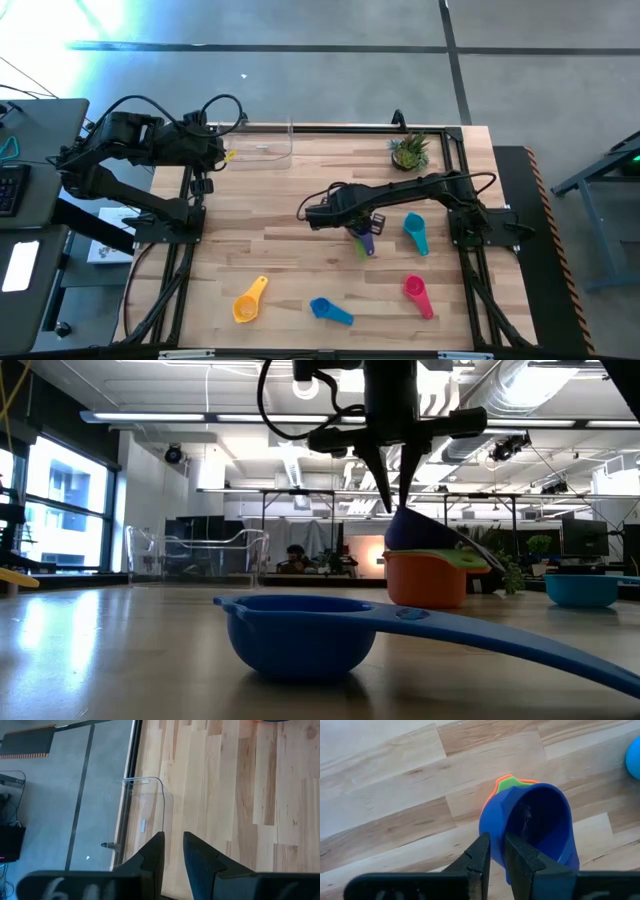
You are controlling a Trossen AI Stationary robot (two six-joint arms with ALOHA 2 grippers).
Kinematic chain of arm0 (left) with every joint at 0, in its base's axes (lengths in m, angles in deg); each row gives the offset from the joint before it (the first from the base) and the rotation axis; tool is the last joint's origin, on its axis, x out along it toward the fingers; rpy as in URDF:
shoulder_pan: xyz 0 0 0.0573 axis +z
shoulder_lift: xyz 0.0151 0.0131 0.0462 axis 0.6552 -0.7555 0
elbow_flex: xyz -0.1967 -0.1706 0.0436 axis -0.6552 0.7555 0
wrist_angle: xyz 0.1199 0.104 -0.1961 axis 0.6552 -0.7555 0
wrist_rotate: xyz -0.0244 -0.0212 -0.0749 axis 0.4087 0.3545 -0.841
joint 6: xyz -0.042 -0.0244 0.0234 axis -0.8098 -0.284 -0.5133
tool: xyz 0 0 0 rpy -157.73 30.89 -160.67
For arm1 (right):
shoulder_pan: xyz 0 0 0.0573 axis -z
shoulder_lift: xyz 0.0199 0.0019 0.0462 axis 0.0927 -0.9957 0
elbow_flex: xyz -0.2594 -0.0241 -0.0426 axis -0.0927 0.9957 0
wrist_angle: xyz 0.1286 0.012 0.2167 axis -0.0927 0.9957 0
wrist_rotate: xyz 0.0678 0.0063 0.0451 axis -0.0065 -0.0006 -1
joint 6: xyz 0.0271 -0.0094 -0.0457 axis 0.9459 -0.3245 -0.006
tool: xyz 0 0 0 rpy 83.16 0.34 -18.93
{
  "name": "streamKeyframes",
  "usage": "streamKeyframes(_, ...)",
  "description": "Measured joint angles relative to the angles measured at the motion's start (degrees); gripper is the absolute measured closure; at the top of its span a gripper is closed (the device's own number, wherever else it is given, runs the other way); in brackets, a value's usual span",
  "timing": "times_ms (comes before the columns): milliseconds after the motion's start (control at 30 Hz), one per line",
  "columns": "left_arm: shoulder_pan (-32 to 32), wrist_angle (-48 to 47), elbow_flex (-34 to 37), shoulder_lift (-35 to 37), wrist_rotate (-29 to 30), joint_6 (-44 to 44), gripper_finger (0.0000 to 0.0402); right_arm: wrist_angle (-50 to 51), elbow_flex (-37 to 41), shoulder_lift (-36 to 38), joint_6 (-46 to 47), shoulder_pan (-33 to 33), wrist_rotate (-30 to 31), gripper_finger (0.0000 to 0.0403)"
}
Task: Nest measuring cups in basket
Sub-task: Stack the dark blue measuring cup on top of the green measuring cup
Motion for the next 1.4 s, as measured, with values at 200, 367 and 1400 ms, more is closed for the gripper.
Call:
streamKeyframes(200,0.00,0.00,0.00,0.00,0.00,0.00,0.0339,3.35,0.00,0.00,-0.97,-0.03,-0.02,0.0354)
streamKeyframes(367,0.00,0.00,0.00,0.00,0.00,-0.39,0.0339,4.92,0.00,0.00,-3.27,-0.03,-1.37,0.0354)
streamKeyframes(1400,0.01,3.42,0.00,0.00,0.35,-11.14,0.0339,9.38,-0.04,8.84,-38.93,6.91,2.10,0.0354)
